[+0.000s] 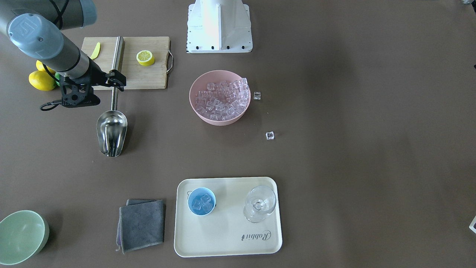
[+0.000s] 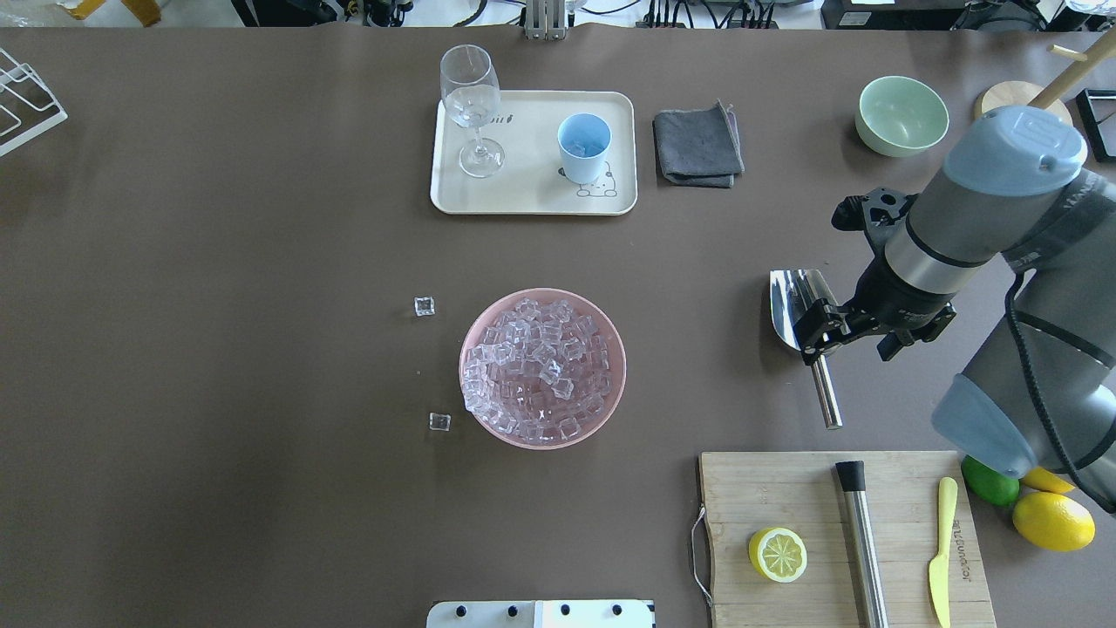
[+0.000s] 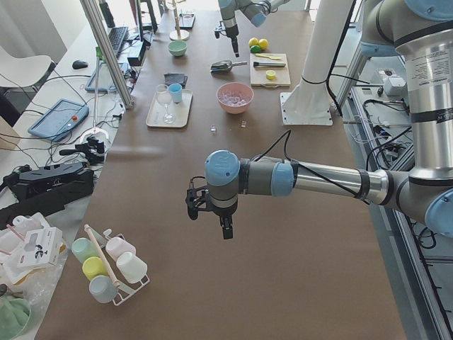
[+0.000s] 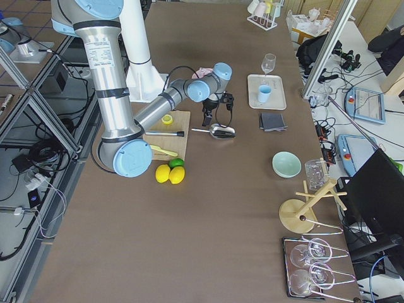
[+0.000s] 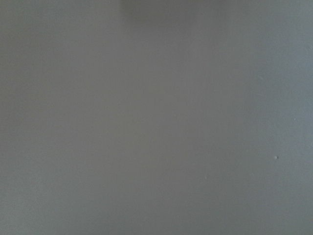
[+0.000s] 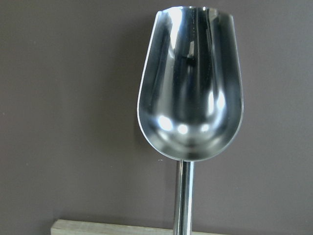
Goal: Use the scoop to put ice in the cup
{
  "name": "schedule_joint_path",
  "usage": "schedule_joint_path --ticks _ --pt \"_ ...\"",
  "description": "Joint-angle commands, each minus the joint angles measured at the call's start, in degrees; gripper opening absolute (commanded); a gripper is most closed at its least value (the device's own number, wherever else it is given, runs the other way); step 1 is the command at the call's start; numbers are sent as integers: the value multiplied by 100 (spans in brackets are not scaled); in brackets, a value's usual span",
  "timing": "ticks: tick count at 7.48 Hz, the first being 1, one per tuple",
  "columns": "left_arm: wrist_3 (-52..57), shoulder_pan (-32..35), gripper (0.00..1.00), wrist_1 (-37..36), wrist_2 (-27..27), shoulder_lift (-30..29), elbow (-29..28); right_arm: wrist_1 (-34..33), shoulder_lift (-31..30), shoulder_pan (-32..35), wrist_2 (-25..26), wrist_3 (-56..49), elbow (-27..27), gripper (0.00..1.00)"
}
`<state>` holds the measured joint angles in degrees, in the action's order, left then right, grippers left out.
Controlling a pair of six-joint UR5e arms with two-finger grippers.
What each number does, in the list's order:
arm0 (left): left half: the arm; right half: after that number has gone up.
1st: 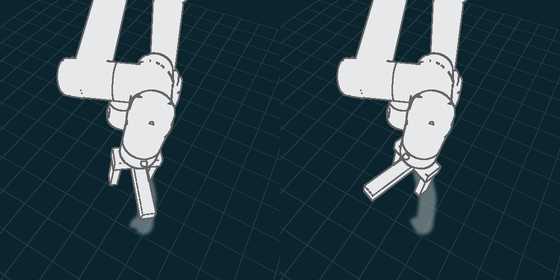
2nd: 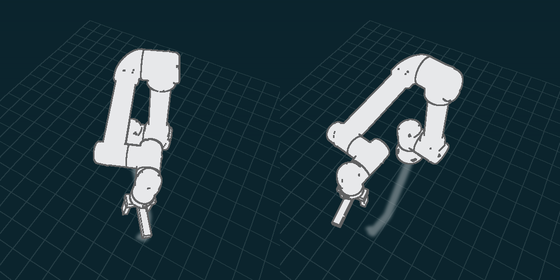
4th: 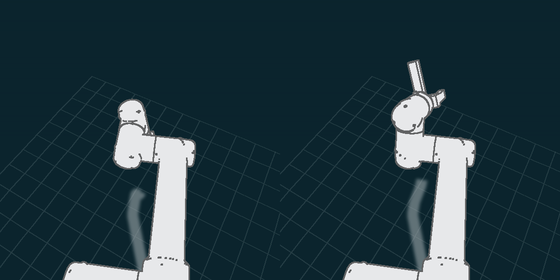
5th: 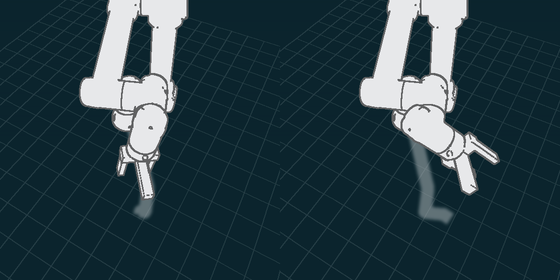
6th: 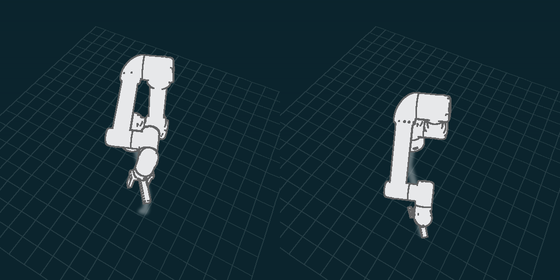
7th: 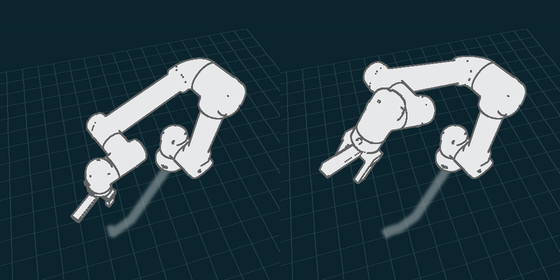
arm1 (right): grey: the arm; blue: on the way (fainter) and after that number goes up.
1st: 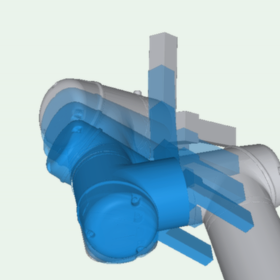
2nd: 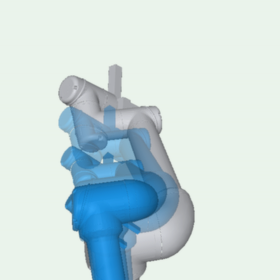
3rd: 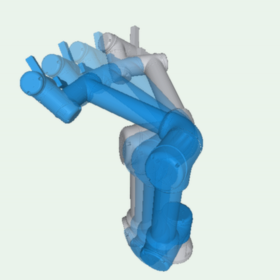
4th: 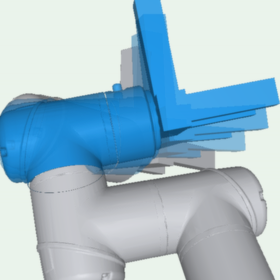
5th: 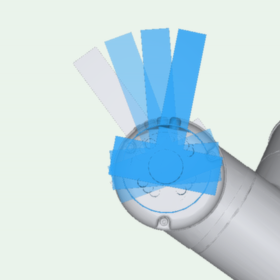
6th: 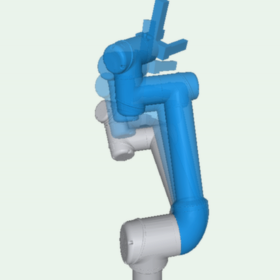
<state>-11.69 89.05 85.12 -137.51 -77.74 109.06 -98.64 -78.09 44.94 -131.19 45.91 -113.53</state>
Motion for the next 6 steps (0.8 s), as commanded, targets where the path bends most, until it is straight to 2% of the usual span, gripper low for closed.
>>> schedule_joint_path --ticks 1,3,5,6 --pt "0 7 98 -4 -4 -4 -16 -557 22 636 243 -491 -669 99" --pt "9 7 98 -4 5 -4 -25 -841 -83 1522 269 -696 -636 99" --pt "9 7 98 -4 5 -4 -25 -850 -801 2155 348 -2726 -592 100" --pt "9 7 98 -4 5 5 -16 -850 -1100 2655 331 -3519 -357 100"
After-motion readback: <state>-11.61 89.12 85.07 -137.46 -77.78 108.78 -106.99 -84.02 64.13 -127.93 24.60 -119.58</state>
